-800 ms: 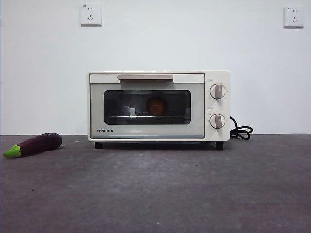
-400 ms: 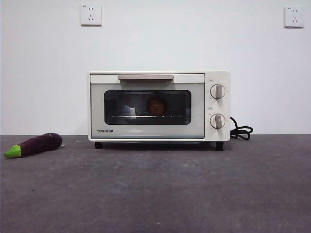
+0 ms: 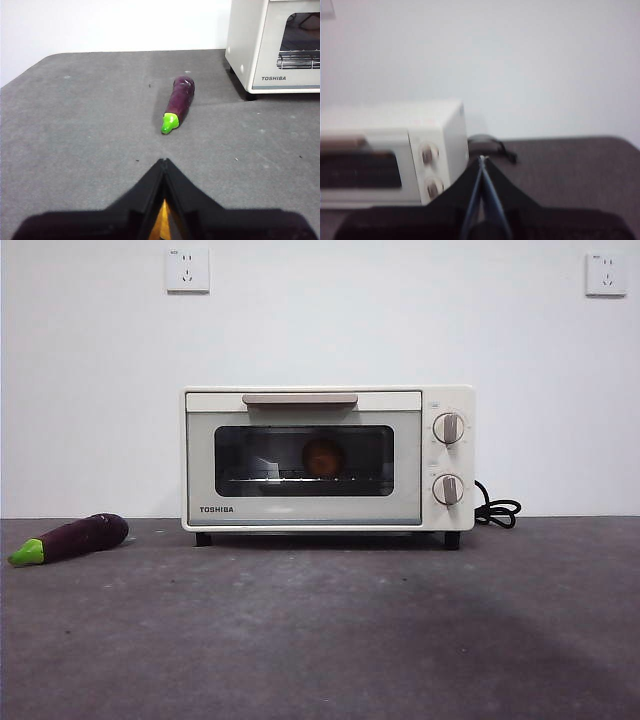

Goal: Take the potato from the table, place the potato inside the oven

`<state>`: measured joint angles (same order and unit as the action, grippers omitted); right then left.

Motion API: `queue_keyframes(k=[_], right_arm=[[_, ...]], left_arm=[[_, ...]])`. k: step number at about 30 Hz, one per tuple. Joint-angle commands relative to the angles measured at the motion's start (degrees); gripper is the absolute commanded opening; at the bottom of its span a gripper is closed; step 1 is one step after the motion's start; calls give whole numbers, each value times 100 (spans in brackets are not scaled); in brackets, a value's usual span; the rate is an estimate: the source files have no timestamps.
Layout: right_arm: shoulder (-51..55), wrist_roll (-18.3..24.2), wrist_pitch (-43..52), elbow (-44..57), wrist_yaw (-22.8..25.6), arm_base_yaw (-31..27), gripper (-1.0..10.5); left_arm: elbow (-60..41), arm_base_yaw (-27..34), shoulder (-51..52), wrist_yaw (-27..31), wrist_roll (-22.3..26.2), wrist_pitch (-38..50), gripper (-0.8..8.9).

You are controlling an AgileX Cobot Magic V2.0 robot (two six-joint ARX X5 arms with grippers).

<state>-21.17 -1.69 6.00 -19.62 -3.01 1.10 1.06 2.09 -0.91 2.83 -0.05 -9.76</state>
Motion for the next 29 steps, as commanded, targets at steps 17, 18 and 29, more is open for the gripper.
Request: queue_keyframes(k=[17,18,29], right_arm=[[1432,63,28,1539,103,-4,2],[1537,63,15,1606,105,-4,2],[2072,199,-796,1884,120,-4,2]], left_arm=[[-59,11,-35,-4,-28,42,-4],[-59,11,-35,-4,-28,44,-4],[-59,11,-44,-7,-26,44,-4]])
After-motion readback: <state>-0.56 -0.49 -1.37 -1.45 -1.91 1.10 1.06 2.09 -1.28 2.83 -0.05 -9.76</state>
